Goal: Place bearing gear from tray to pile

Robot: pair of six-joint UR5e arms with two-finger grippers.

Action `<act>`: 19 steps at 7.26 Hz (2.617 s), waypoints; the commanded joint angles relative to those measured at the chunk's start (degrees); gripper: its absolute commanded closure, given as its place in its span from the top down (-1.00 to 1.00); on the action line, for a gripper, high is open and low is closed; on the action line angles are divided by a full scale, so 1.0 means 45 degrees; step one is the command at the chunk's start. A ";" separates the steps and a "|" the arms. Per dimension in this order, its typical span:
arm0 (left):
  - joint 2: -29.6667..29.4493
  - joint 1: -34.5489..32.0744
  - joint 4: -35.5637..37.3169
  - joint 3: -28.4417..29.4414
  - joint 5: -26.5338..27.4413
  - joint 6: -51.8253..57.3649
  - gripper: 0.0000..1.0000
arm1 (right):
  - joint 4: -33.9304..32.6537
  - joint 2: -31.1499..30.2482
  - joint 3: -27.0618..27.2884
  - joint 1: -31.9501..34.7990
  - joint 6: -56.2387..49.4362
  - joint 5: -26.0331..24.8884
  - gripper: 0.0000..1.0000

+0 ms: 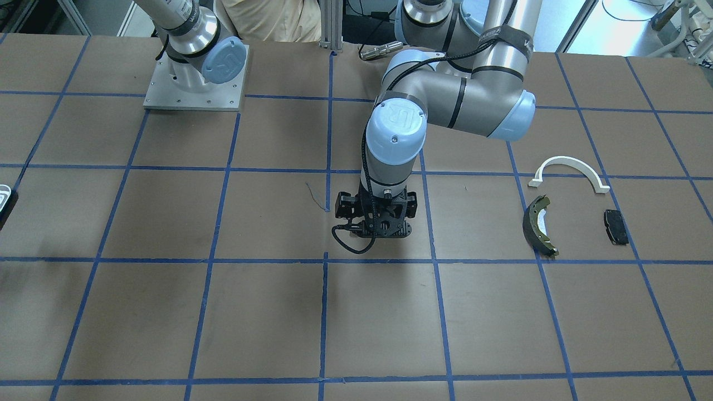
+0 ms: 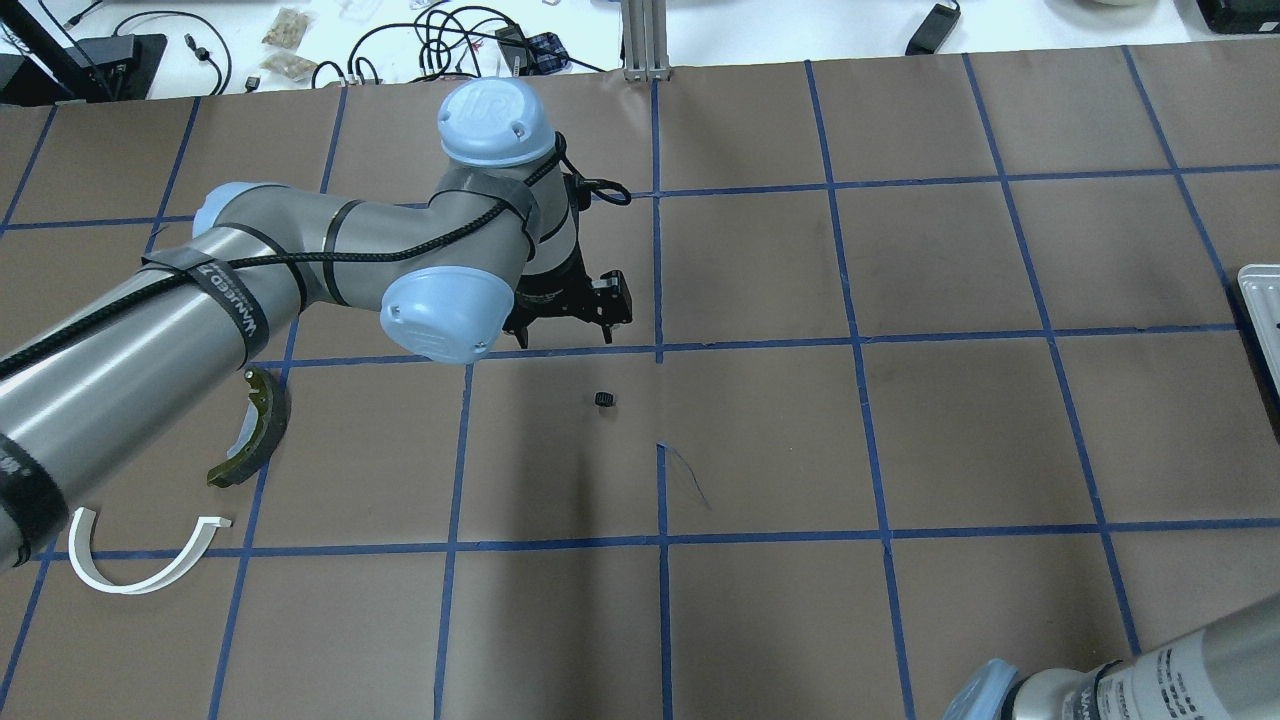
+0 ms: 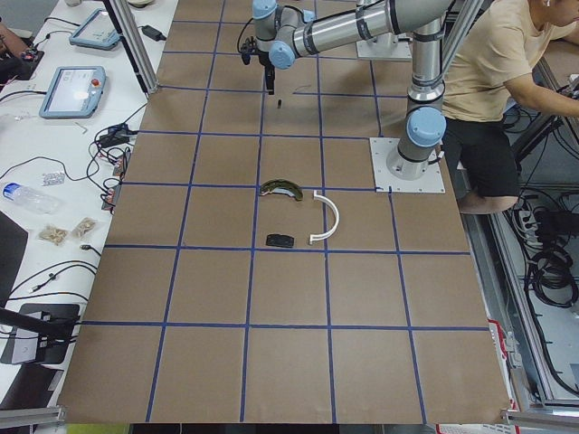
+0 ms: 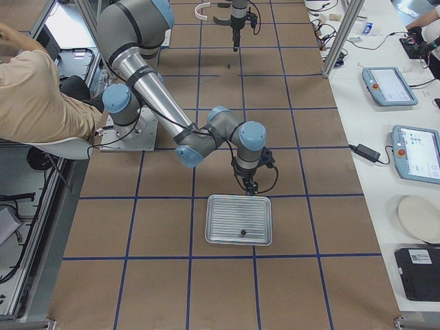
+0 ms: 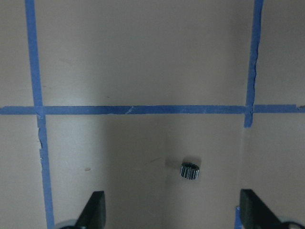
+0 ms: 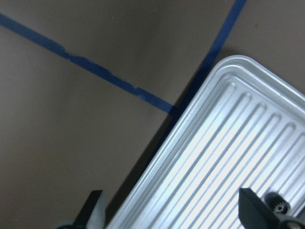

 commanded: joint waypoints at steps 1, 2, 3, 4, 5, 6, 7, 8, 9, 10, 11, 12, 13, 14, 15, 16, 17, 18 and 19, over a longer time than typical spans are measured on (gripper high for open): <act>-0.0554 -0.0093 0.1116 -0.0708 -0.0082 -0.0216 0.95 | -0.1076 0.1063 -0.0415 -0.1081 -0.5772 0.0248 1.00; -0.0768 -0.0112 0.1274 -0.0827 -0.0102 -0.0294 0.88 | -0.1079 0.1589 -0.0901 -0.1241 -0.7216 0.0404 0.98; -0.0944 -0.0113 0.1295 -0.0809 -0.0102 -0.0295 0.74 | -0.1040 0.2058 -0.1641 -0.1378 -0.8140 0.0618 0.93; -0.1120 -0.0113 0.1411 -0.0790 -0.0122 -0.0295 0.62 | -0.0788 0.2527 -0.2267 -0.1418 -0.8845 0.0523 0.92; -0.1277 -0.0132 0.1606 -0.0790 -0.0141 -0.0314 0.59 | -0.0360 0.2995 -0.2737 -0.1419 -0.9877 0.0426 0.89; -0.1394 -0.0151 0.1627 -0.0790 -0.0141 -0.0314 0.51 | -0.0259 0.3406 -0.2955 -0.1632 -1.0467 0.0038 0.83; -0.1511 -0.0190 0.1627 -0.0809 -0.0161 -0.0314 0.50 | 0.0128 0.3662 -0.3092 -0.1943 -1.0531 0.0015 0.81; -0.1571 -0.0229 0.1647 -0.0809 -0.0141 -0.0314 0.50 | 0.0171 0.3703 -0.3229 -0.1946 -1.0551 -0.0043 0.76; -0.1610 -0.0384 0.1647 -0.0809 -0.0141 -0.0334 0.48 | 0.0171 0.3742 -0.3288 -0.1946 -1.0551 -0.0025 0.61; -0.1610 -0.0521 0.1647 -0.0790 -0.0122 -0.0353 0.46 | 0.0442 0.3684 -0.3289 -0.1946 -1.0493 -0.0024 0.52; -0.1591 -0.0523 0.1647 -0.0809 -0.0122 -0.0353 0.37 | 0.0812 0.3664 -0.3405 -0.1946 -1.0377 -0.0024 0.33; -0.1610 -0.0523 0.1628 -0.0790 -0.0141 -0.0353 -0.22 | 0.0874 0.3684 -0.3387 -0.1946 -1.0337 -0.0005 0.10; -0.1591 -0.0523 0.1627 -0.0828 -0.0141 -0.0334 -0.89 | 0.1107 0.3645 -0.3445 -0.1927 -1.0279 -0.0005 0.07; -0.1591 -0.0523 0.1627 -0.0790 -0.0161 -0.0353 -1.00 | 0.1090 0.3625 -0.3445 -0.1927 -1.0162 -0.0024 0.04; -0.1571 -0.0503 0.1569 -0.0693 -0.0141 -0.0353 -1.00 | 0.1128 0.3606 -0.3445 -0.1888 -0.9851 -0.0024 0.01; -0.1513 -0.0407 0.1492 -0.0518 -0.0103 -0.0315 -1.00 | 0.1128 0.3606 -0.3445 -0.1868 -0.9732 -0.0005 -0.35; -0.1377 -0.0154 0.1317 -0.0265 -0.0064 -0.0140 -1.00 | 0.1129 0.3606 -0.3445 -0.1868 -0.9267 -0.0005 -0.62; -0.1144 0.0544 0.0600 0.0163 -0.0044 0.0383 -1.00 | 0.1148 0.3586 -0.3445 -0.1868 -0.9224 0.0014 -0.79; -0.0909 0.1654 -0.0490 0.0902 -0.0024 0.1452 -1.00 | 0.1206 0.3431 -0.3445 -0.1868 -0.9088 0.0015 -0.98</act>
